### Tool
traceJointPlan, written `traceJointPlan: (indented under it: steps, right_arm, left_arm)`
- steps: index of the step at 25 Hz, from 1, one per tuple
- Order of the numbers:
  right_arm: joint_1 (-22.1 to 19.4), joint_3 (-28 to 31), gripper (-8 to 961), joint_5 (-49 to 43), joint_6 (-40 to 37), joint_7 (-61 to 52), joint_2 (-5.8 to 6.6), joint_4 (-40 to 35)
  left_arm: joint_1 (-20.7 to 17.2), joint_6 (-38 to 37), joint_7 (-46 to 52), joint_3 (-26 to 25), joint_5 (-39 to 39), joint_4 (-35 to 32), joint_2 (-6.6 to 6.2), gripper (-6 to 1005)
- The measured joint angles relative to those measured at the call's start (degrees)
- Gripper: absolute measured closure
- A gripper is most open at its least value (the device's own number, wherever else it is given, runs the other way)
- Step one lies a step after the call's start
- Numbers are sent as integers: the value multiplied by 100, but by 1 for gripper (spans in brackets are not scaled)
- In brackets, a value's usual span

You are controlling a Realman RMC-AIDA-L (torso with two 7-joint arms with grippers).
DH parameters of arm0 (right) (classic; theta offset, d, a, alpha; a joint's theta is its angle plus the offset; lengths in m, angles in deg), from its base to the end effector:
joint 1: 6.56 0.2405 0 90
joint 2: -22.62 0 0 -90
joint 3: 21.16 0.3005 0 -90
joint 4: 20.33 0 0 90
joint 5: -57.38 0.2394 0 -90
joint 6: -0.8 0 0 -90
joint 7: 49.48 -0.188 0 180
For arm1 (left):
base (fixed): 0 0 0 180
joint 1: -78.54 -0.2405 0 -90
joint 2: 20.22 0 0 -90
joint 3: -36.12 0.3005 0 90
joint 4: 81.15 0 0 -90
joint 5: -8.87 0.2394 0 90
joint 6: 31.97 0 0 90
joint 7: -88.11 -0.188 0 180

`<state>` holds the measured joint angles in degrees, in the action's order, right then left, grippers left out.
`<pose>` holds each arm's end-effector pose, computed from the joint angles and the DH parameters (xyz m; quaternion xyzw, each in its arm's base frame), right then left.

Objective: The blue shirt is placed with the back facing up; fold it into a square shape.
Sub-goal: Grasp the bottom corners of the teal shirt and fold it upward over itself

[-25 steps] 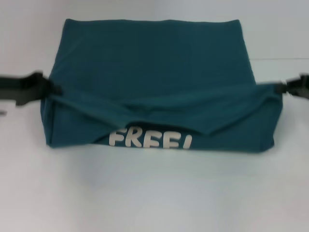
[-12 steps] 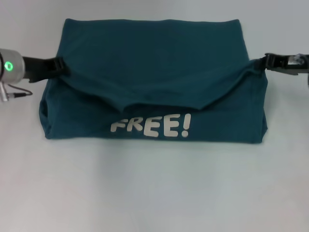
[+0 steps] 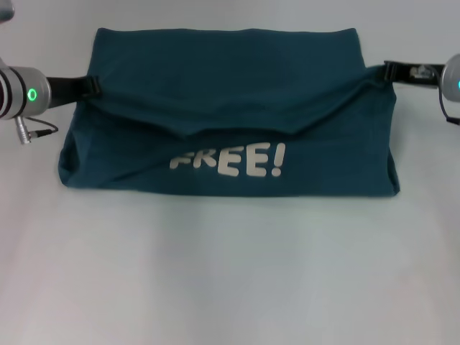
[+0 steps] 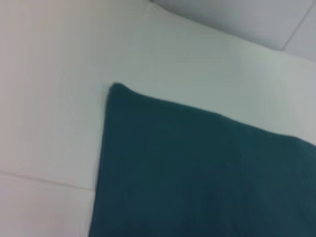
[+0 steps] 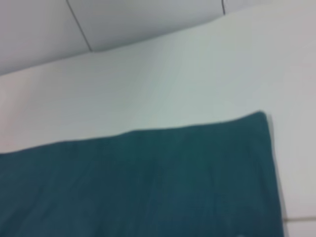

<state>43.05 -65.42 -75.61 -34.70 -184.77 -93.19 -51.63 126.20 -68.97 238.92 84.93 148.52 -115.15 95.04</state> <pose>0.2880 0.5778 -0.0129 -0.7397 0.5052 0.1599 0.4148 -0.3039 0.5687 -0.0088 -0.7040 -0.5597 -0.1430 0.4132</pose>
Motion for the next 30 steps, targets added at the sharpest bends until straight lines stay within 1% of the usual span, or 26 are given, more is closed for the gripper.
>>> traceJointPlan:
  steps: [3,7,13,18,21,24,27,30]
  right_arm:
    - [101,-91,930,-26,216,0,7,80]
    - [242,-402,928,-31,561,0,26,311]
    - [364,-705,926,-34,944,2,1,533]
    - [358,-738,923,-35,967,2,4,540]
    - [404,-765,922,-195,828,-94,70,628]
    - [467,-765,921,-416,687,-248,133,693]
    - [439,-728,920,-446,568,-347,165,660]
    - [358,-643,918,-403,431,-370,199,577]
  left_arm:
    - [33,198,7,5,0,94,3,927]
    - [107,441,-14,135,0,285,17,924]
    - [219,755,-16,351,4,519,53,919]
    - [232,819,-17,380,9,525,69,915]
    - [239,799,-44,384,9,527,66,913]
    - [281,710,31,335,9,581,28,911]
    - [279,714,159,187,9,587,3,908]
    - [235,718,205,-160,8,584,-18,906]
